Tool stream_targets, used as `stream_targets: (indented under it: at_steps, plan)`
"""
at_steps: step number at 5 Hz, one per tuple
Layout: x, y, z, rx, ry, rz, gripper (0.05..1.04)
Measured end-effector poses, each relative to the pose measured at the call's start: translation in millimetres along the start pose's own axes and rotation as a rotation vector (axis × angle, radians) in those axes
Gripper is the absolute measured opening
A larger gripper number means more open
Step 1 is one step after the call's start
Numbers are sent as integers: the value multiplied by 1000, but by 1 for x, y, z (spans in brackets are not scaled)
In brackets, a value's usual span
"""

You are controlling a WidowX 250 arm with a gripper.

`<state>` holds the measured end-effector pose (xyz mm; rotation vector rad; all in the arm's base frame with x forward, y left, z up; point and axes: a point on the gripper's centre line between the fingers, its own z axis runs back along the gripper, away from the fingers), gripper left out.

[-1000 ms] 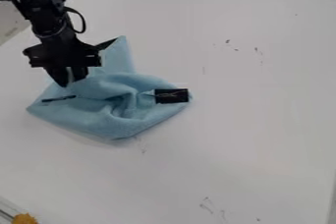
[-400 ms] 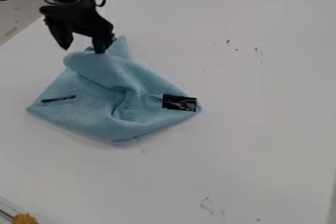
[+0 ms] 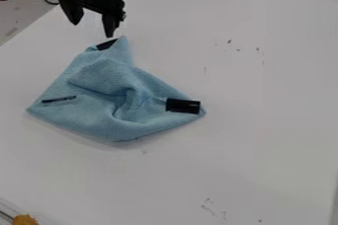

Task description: Fold the cloth from top right to bottom left

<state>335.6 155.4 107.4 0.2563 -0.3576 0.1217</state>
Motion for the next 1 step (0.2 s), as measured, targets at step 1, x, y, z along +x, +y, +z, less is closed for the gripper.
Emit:
stream_targets:
  at_steps: [1]
  plan:
    - [7, 0, 3, -7, 5, -43, 1001]
